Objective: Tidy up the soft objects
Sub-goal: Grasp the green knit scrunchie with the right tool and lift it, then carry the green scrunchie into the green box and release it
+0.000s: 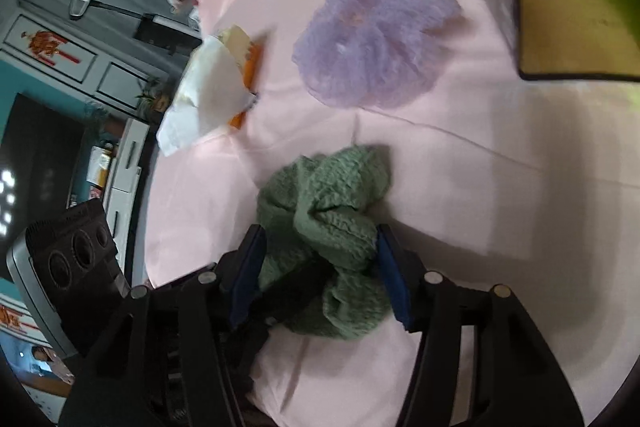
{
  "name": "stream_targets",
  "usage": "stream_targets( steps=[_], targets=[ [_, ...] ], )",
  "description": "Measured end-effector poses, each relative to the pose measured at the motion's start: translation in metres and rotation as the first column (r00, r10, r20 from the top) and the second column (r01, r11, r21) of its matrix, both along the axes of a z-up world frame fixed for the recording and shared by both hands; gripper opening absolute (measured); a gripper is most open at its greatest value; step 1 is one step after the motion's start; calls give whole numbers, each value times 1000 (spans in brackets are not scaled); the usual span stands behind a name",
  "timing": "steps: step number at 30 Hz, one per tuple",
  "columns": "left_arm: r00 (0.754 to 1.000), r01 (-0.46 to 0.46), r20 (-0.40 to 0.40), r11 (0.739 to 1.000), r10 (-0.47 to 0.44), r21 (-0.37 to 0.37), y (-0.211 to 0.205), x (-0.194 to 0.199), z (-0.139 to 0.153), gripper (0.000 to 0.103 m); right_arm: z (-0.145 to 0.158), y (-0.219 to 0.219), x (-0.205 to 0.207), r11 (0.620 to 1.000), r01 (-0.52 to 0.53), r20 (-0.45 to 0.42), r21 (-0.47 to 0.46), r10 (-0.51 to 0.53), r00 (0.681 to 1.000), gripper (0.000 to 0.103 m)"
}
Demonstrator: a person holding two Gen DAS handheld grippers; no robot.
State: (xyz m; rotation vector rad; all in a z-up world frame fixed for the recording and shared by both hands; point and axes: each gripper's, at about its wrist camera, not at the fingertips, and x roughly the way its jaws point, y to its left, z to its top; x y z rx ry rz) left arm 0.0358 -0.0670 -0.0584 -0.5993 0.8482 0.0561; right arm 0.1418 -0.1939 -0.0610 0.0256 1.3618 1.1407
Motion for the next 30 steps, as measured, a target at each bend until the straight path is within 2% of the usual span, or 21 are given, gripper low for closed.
stream_targets(
  steps=[1,2,3,6,9,14,19,23,26,30],
  targets=[
    [1000,0,6,1000,0,-5,0,1,1,23,0,1,-1,1000,-8,1,0,8,1000,51],
    [1000,0,11,1000,0,-11,-1,1,1,23,-1,3,-3,1000,-20,-10,7,20,1000,40],
    [1000,-4,7,1000,4,-14,-1,2,2,23,-2,3,-4,1000,-23,-25,13,24,999,38],
    [1000,-11,20,1000,11,6,-4,-2,9,23,0,0,-4,999,-18,-47,32,19,999,35],
    [999,-14,46,1000,13,22,-7,-6,23,23,16,-4,-9,998,-22,-18,67,23,1000,35],
    [991,-19,132,993,4,113,-25,-9,68,23,59,-24,-7,983,-3,33,185,-3,999,35],
    [963,16,261,982,-66,189,-53,-2,117,23,107,-61,1,955,44,136,293,-88,987,35],
    [937,69,321,973,-140,221,-79,13,142,23,137,-98,13,924,116,206,364,-201,958,35],
    [916,128,339,959,-212,254,-103,33,153,23,144,-121,28,904,179,217,388,-278,936,35],
    [891,214,342,941,-298,261,-137,65,155,23,142,-156,51,876,272,212,397,-376,902,34]
  ],
)
